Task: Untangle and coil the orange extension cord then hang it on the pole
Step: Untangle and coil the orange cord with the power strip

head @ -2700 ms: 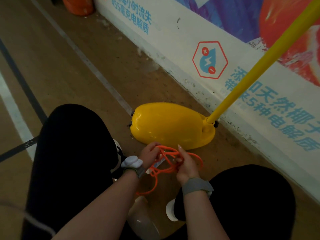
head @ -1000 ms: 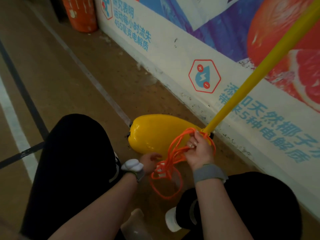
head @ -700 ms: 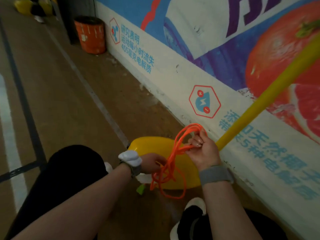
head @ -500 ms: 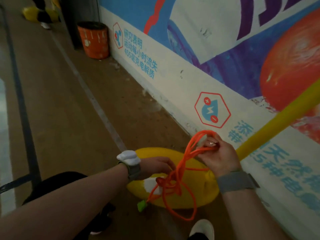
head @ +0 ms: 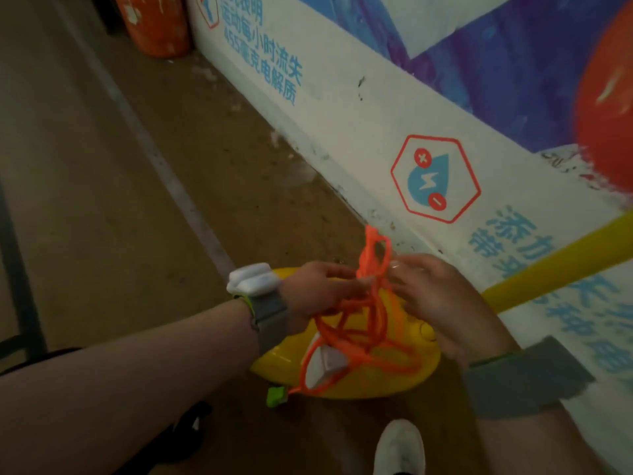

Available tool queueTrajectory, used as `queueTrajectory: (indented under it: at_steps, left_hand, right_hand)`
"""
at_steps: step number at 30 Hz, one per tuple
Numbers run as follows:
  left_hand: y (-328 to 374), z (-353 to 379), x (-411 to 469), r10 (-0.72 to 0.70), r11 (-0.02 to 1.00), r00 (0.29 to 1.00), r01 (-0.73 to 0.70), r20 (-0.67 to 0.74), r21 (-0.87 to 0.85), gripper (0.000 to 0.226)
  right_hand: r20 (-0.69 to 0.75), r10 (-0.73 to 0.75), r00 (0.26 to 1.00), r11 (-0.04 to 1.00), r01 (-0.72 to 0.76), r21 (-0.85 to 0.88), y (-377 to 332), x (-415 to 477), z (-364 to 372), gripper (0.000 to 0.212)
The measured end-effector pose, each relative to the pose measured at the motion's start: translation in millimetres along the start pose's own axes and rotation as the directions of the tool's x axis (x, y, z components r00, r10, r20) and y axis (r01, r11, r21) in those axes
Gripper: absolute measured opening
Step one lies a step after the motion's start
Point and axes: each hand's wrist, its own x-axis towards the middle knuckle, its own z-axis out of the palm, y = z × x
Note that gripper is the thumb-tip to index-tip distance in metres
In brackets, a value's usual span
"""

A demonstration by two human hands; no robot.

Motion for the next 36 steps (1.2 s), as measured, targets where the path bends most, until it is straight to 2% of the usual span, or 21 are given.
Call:
queueTrajectory:
  at_steps: [2, 5, 7, 10, 12, 15, 17, 20, 22, 25, 27, 30, 32, 33, 35, 36]
  left_hand:
    - [1, -4, 10, -0.004, 0.997, 0.994, -0.005, -0.11, -0.077, 0.025]
    - [3, -10, 16, -0.021, 0.976, 0.98, -0.023, -0.197, -0.215, 0.025]
    - [10, -10, 15, -0.001, 0.959, 0.991, -0.038, -0.136, -0.281, 0.017]
    - [21, -12, 9, 0.059, 0.948, 0.998, -0.061, -0.018, -0.312, 0.035]
    - [26, -13, 7, 0.079, 0.951, 0.997, -0.077, -0.006, -0.3, 0.045]
    - [31, -11, 6, 0.103, 0.938, 0.994, -0.111, -0.043, -0.327, 0.054]
    - [31, -5, 7, 0.137, 0.931, 0.988, -0.152, -0.07, -0.333, 0.062]
    - [27, 1, 7, 0.15, 0.919, 0.98, -0.186, -0.127, -0.347, 0.069]
    - [28, 2, 3, 0.136, 0.92, 0.983, -0.171, -0.123, -0.351, 0.068]
    - [31, 1, -2, 0.062, 0.927, 0.995, -0.087, -0.08, -0.364, 0.068]
    - [37, -5, -3, -0.028, 0.924, 0.998, 0.008, -0.048, -0.383, 0.054]
    - [41, -17, -2, -0.219, 0.84, 0.976, 0.189, 0.001, -0.508, 0.016]
    - [41, -21, -1, -0.263, 0.763, 0.965, 0.192, -0.025, -0.618, 0.014]
    - [41, -22, 0, -0.265, 0.74, 0.963, 0.17, -0.05, -0.65, 0.015]
    - [40, -22, 2, -0.255, 0.71, 0.962, 0.12, -0.094, -0.694, 0.018]
    - [39, -23, 4, -0.246, 0.691, 0.963, 0.094, -0.111, -0.716, 0.019]
  right_hand:
    - [0.069, 0.019, 0.997, 0.988, -0.008, -0.155, 4, 1, 15, 0.031]
    - [0.062, -0.021, 0.998, 0.982, 0.032, -0.184, 4, 1, 35, 0.031]
    - [0.033, 0.005, 0.999, 0.991, 0.0, -0.137, 5, 1, 41, 0.046]
    - [0.013, 0.067, 0.998, 0.998, -0.067, -0.019, 7, 2, 46, 0.07]
    - [-0.003, 0.063, 0.998, 0.997, -0.063, 0.054, 6, 7, 47, 0.064]
    - [0.011, 0.069, 0.998, 0.973, -0.07, 0.221, -1, 15, 50, 0.036]
    - [0.012, 0.082, 0.997, 0.97, -0.083, 0.228, -6, 19, 55, 0.034]
    - [-0.034, 0.043, 0.998, 0.994, -0.04, 0.1, -5, 23, 55, 0.029]
    - [-0.068, -0.034, 0.997, 0.996, 0.029, -0.083, -3, 23, 48, 0.028]
    - [-0.084, -0.157, 0.984, 0.928, 0.118, -0.353, -4, 16, 38, 0.02]
    - [-0.116, -0.233, 0.966, 0.876, 0.156, -0.456, 1, 15, 35, 0.026]
    - [-0.128, -0.416, 0.9, 0.738, 0.252, -0.626, 11, 11, 38, 0.051]
    - [-0.143, -0.483, 0.864, 0.643, 0.238, -0.728, 15, 7, 43, 0.071]
    - [-0.148, -0.537, 0.831, 0.606, 0.257, -0.753, 15, 5, 45, 0.073]
    - [-0.112, -0.667, 0.737, 0.536, 0.369, -0.759, 12, 1, 48, 0.058]
    - [-0.066, -0.692, 0.719, 0.52, 0.433, -0.736, 10, 0, 49, 0.045]
